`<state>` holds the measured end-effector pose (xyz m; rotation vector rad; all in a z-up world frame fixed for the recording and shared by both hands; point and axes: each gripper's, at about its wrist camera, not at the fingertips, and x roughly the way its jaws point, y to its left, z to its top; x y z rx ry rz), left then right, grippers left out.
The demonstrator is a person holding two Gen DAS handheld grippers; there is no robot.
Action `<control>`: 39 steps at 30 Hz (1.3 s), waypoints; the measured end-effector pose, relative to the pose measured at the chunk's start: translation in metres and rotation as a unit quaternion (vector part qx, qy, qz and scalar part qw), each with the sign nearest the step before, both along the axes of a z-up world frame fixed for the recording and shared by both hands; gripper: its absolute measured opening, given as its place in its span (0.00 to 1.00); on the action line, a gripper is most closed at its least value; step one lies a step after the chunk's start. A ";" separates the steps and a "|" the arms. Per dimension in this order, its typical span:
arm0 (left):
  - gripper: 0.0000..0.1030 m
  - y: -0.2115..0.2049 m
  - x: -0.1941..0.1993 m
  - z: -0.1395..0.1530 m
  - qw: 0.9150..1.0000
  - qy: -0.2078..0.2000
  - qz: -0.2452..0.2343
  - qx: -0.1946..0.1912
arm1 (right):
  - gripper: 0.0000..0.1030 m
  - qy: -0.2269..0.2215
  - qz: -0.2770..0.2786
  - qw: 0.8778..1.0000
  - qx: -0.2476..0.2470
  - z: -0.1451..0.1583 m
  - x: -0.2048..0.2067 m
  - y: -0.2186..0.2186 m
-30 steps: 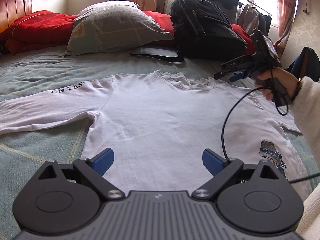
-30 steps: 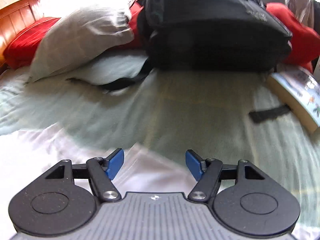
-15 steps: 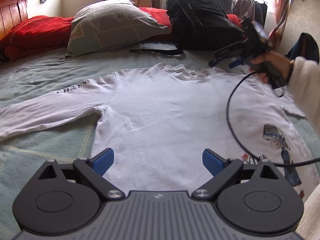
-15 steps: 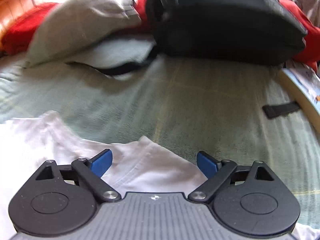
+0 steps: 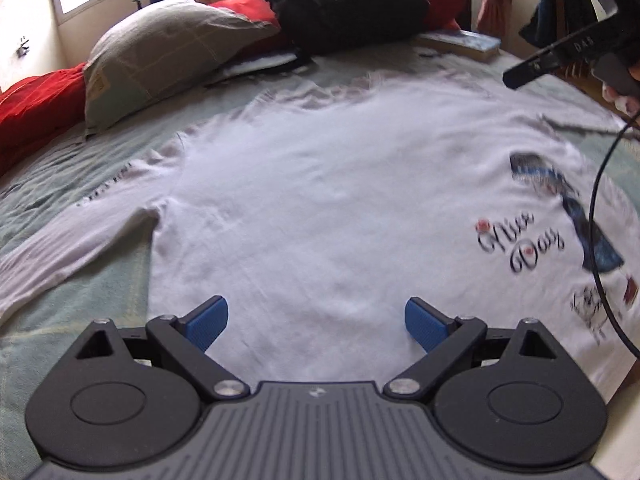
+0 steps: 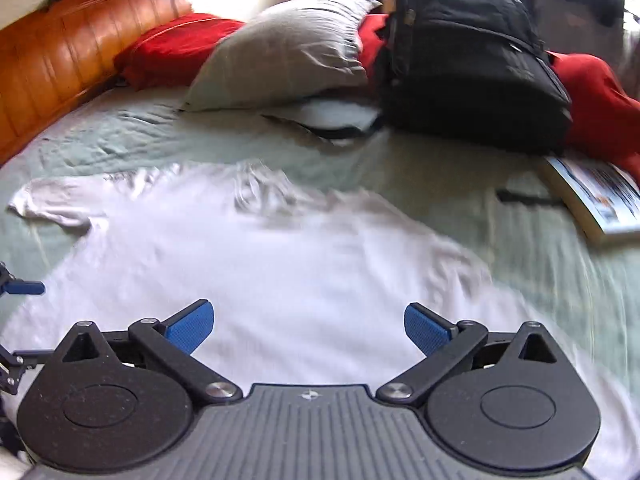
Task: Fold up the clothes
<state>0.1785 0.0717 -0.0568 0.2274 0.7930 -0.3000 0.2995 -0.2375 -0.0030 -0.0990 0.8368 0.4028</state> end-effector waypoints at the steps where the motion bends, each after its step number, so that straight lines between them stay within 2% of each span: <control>1: 0.93 -0.002 -0.003 -0.004 1.000 -0.001 -0.002 0.004 | 1.00 -0.005 -0.007 1.000 0.000 -0.011 -0.010 0.003; 5: 0.94 0.001 -0.014 -0.011 1.000 -0.005 0.003 0.001 | 1.00 -0.042 -0.020 0.999 -0.026 -0.053 -0.047 0.025; 7: 0.94 0.006 -0.020 -0.012 1.000 -0.003 0.017 -0.008 | 1.00 -0.034 -0.022 0.998 -0.042 -0.071 -0.062 0.031; 9: 0.94 0.008 -0.031 -0.012 1.000 -0.009 0.026 -0.007 | 1.00 -0.055 -0.032 0.997 -0.045 -0.081 -0.080 0.030; 13: 0.94 0.009 -0.060 -0.013 0.999 -0.015 0.038 0.004 | 1.00 -0.055 -0.044 0.997 -0.031 -0.078 -0.115 0.014; 22: 0.94 0.006 -0.113 -0.010 0.998 -0.021 0.055 0.016 | 1.00 -0.051 -0.035 0.998 -0.028 -0.084 -0.184 -0.011; 26: 0.94 -0.020 -0.112 0.005 0.998 -0.053 0.028 0.033 | 1.00 -0.072 -0.029 0.997 -0.030 -0.075 -0.194 -0.007; 29: 0.94 -0.044 -0.095 0.011 0.997 -0.065 0.019 0.021 | 1.00 -0.097 -0.020 0.995 -0.026 -0.065 -0.192 0.003; 34: 0.94 -0.071 -0.070 -0.003 0.996 -0.070 0.047 0.003 | 1.00 -0.070 -0.023 0.997 -0.034 -0.072 -0.176 0.021; 37: 0.94 -0.076 -0.070 -0.020 0.997 -0.050 0.053 0.001 | 1.00 -0.050 -0.032 0.998 -0.030 -0.081 -0.171 0.025; 39: 0.95 -0.072 -0.077 -0.024 0.997 -0.047 0.061 -0.015 | 1.00 -0.048 -0.035 0.998 -0.022 -0.083 -0.172 0.023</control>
